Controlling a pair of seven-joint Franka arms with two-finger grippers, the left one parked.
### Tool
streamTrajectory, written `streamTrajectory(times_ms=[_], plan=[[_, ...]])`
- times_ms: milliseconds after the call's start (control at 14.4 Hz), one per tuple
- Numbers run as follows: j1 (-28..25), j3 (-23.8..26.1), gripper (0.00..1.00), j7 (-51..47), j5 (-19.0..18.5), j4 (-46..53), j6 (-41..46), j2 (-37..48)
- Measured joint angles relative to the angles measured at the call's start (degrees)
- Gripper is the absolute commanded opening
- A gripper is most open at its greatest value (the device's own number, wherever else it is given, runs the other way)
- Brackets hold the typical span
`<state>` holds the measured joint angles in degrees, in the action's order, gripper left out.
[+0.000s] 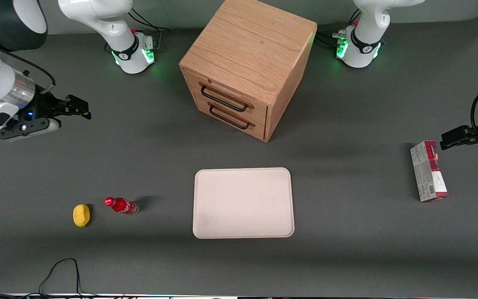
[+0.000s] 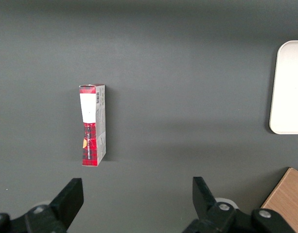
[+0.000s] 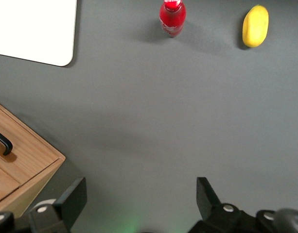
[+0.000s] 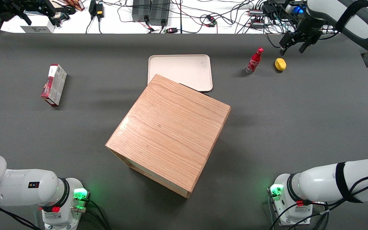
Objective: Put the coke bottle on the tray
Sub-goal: 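Move the open right gripper down toward the red Coca-Cola bottle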
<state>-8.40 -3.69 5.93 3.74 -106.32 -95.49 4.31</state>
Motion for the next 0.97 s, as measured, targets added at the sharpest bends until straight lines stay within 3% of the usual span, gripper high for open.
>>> streamTrajectory(times_ms=[975], plan=[[-0.55,-1.31,1.0,-1.72,-2.03,3.63,1.93,-0.77]])
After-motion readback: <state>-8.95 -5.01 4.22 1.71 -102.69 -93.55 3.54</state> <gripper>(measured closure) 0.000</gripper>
